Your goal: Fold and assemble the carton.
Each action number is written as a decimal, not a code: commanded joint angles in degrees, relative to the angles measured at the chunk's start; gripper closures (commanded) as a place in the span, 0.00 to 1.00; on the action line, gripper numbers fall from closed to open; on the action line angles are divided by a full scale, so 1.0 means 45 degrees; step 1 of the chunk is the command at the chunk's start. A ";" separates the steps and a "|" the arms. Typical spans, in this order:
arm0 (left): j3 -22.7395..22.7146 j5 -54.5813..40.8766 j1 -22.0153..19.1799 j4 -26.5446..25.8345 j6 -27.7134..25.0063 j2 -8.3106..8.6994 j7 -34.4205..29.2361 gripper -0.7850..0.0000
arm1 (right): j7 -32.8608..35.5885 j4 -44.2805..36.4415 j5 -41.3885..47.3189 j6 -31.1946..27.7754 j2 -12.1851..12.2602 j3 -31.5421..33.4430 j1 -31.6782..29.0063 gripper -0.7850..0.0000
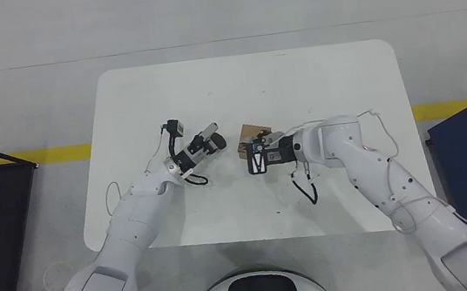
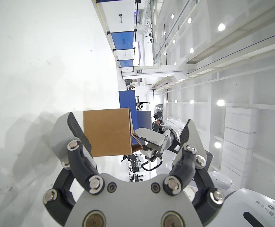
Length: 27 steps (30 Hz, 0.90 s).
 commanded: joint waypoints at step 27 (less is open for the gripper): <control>0.0051 0.0068 0.0020 0.0011 0.0087 -0.0039 0.0155 0.00 | 0.0173 -0.0172 -0.0618 0.0798 -0.0087 -0.0444 -0.0068 0.82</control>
